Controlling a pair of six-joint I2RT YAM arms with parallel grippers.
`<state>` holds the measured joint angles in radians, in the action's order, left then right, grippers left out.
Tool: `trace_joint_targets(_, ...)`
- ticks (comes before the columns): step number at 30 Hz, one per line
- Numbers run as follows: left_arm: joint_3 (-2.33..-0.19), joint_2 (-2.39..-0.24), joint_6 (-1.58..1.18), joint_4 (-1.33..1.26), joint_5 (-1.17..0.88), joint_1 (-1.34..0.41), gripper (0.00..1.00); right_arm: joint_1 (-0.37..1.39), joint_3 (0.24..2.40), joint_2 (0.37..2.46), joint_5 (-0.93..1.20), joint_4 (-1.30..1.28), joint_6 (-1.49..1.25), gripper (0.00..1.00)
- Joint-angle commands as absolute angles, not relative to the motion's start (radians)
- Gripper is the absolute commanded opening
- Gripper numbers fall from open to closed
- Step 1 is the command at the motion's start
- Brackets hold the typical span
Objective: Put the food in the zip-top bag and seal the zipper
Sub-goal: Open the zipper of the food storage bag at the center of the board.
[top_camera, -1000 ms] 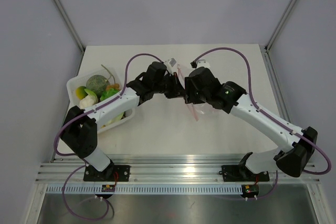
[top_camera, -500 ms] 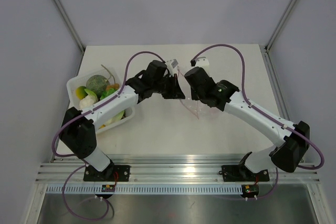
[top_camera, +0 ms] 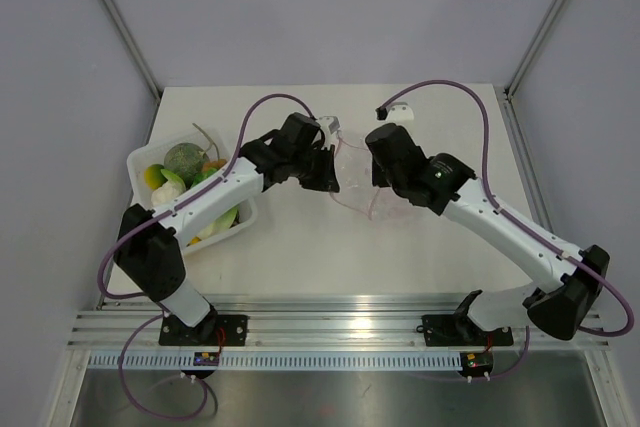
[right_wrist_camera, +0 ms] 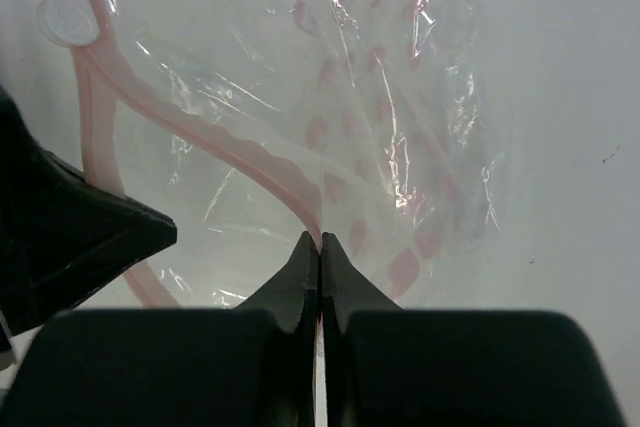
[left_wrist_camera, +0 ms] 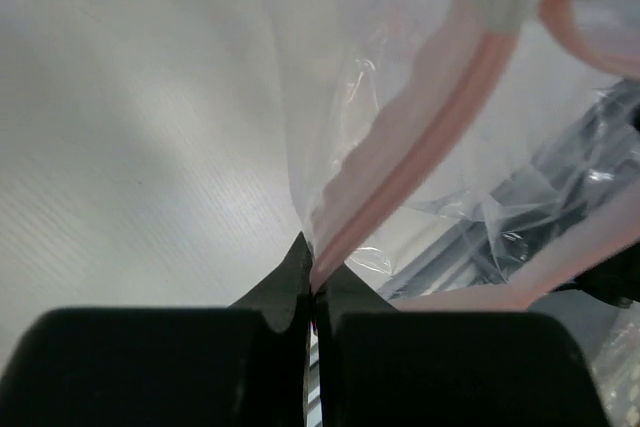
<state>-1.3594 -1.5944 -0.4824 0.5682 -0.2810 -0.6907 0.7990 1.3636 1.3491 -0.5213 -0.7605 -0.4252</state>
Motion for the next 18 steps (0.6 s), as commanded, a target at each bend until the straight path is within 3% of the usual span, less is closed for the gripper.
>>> trace_joint_targets(1, -1.436, -1.624, -0.388, 0.656, -0.154, -0.687, 0.00, 0.793, 1.463, 1.292, -0.482, -0.797, -0.463, 0.00)
trace_joint_targets(7, -1.514, -1.647, -0.253, 0.759, -0.109, -0.687, 0.00, 0.795, 1.574, 1.348, -0.416, -0.934, -0.512, 0.00)
trace_joint_targets(14, -1.488, -1.618, -0.133, 0.802, -0.014, -0.684, 0.01, 0.795, 1.488, 1.403, -0.364, -0.867, -0.574, 0.00)
trace_joint_targets(16, -1.476, -1.602, -0.132, 0.795, -0.006, -0.680, 0.12, 0.795, 1.474, 1.433, -0.342, -0.835, -0.577, 0.00)
trace_joint_targets(18, -1.476, -1.576, -0.149, 0.793, -0.005, -0.670, 0.16, 0.795, 1.454, 1.465, -0.330, -0.790, -0.580, 0.00)
